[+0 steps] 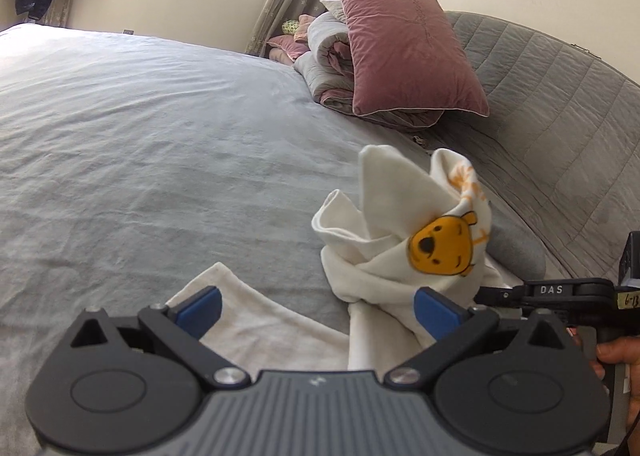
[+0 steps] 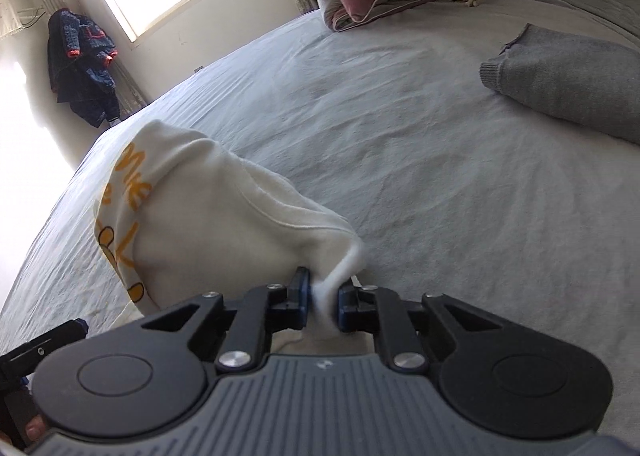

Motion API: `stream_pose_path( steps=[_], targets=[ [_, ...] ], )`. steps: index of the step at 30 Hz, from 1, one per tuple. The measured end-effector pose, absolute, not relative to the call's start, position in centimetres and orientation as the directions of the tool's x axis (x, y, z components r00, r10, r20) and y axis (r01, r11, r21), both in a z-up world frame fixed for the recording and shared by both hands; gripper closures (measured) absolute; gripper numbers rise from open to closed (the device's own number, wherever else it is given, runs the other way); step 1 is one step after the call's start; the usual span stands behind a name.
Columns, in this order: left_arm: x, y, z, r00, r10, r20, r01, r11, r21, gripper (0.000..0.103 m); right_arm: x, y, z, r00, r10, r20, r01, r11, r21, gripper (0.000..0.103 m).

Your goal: Fold clothes

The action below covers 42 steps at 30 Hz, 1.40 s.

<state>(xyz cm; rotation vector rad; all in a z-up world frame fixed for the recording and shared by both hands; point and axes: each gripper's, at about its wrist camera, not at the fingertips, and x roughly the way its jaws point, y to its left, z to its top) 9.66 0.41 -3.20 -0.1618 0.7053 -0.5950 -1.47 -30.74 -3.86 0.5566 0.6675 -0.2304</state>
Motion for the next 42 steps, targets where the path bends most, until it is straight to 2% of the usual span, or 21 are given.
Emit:
stream_pose_path(
  steps=[6, 9, 12, 16, 19, 21, 23, 26, 27, 31, 36, 37, 39, 40, 41, 42],
  targets=[
    [10.8, 0.1, -5.0, 0.636, -0.406, -0.656, 0.363, 0.908, -0.210, 0.001, -2.7, -32.2, -3.9, 0.763, -0.032, -0.645, 0.406, 0.801, 0.440, 0.089],
    [11.2, 0.1, -5.8, 0.627, -0.377, -0.681, 0.331, 0.921, -0.205, 0.003, -3.0, -32.0, -3.9, 0.760, -0.022, -0.649, 0.400, 0.804, 0.440, 0.089],
    [11.6, 0.1, -6.4, 0.612, -0.369, -0.700, 0.307, 0.926, -0.220, 0.010, -2.9, -31.5, -3.9, 0.757, -0.025, -0.653, 0.392, 0.817, 0.422, 0.087],
    [11.4, -0.2, -6.7, 0.606, -0.364, -0.708, 0.291, 0.929, -0.228, 0.019, -2.9, -30.9, -3.5, 0.759, -0.035, -0.650, 0.383, 0.831, 0.402, 0.079],
    [11.1, 0.0, -6.6, 0.606, -0.362, -0.708, 0.280, 0.931, -0.236, 0.034, -3.1, -30.7, -3.0, 0.764, -0.043, -0.643, 0.379, 0.837, 0.395, 0.077],
    [11.0, 0.1, -6.5, 0.607, -0.361, -0.708, 0.273, 0.931, -0.241, 0.049, -3.3, -30.5, -2.6, 0.771, -0.039, -0.636, 0.371, 0.839, 0.398, 0.070],
    [10.8, 0.3, -6.4, 0.607, -0.360, -0.708, 0.266, 0.932, -0.246, 0.071, -3.6, -30.3, -2.1, 0.780, -0.031, -0.625, 0.360, 0.839, 0.407, 0.059],
    [10.5, 0.5, -6.2, 0.608, -0.359, -0.708, 0.254, 0.933, -0.254, 0.099, -4.0, -30.0, -1.5, 0.788, -0.011, -0.615, 0.341, 0.841, 0.421, 0.056],
    [10.4, 0.6, -6.1, 0.600, -0.371, -0.708, 0.259, 0.928, -0.267, 0.102, -4.1, -29.9, -1.4, 0.790, 0.000, -0.613, 0.333, 0.839, 0.430, 0.056],
    [9.1, 0.8, -5.8, 0.561, -0.434, -0.705, 0.299, 0.900, -0.317, 0.103, -4.5, -29.3, -1.1, 0.793, 0.044, -0.608, 0.309, 0.830, 0.463, 0.053],
    [7.0, 0.8, -4.9, 0.590, -0.416, -0.692, 0.340, 0.905, -0.255, 0.101, -4.8, -28.2, -0.8, 0.795, 0.053, -0.604, 0.299, 0.832, 0.467, 0.050],
    [6.8, 1.0, -4.7, 0.604, -0.400, -0.689, 0.337, 0.912, -0.235, 0.095, -4.9, -27.9, -0.7, 0.796, 0.046, -0.603, 0.303, 0.833, 0.463, 0.049],
    [6.7, 1.3, -4.5, 0.621, -0.379, -0.686, 0.328, 0.921, -0.212, 0.068, -5.0, -27.4, -0.5, 0.800, 0.026, -0.600, 0.311, 0.836, 0.452, 0.045],
    [6.7, 1.5, -4.4, 0.635, -0.369, -0.679, 0.321, 0.925, -0.203, 0.047, -5.0, -27.1, -0.4, 0.803, 0.015, -0.595, 0.313, 0.840, 0.443, 0.042],
    [6.7, 1.7, -4.3, 0.649, -0.358, -0.671, 0.312, 0.930, -0.194, 0.041, -4.9, -26.7, -0.2, 0.807, 0.003, -0.591, 0.313, 0.846, 0.432, 0.041],
    [6.8, 1.8, -4.3, 0.653, -0.349, -0.672, 0.303, 0.934, -0.190, 0.040, -4.9, -26.4, -0.1, 0.810, -0.008, -0.586, 0.312, 0.852, 0.421, 0.041]
  ],
)
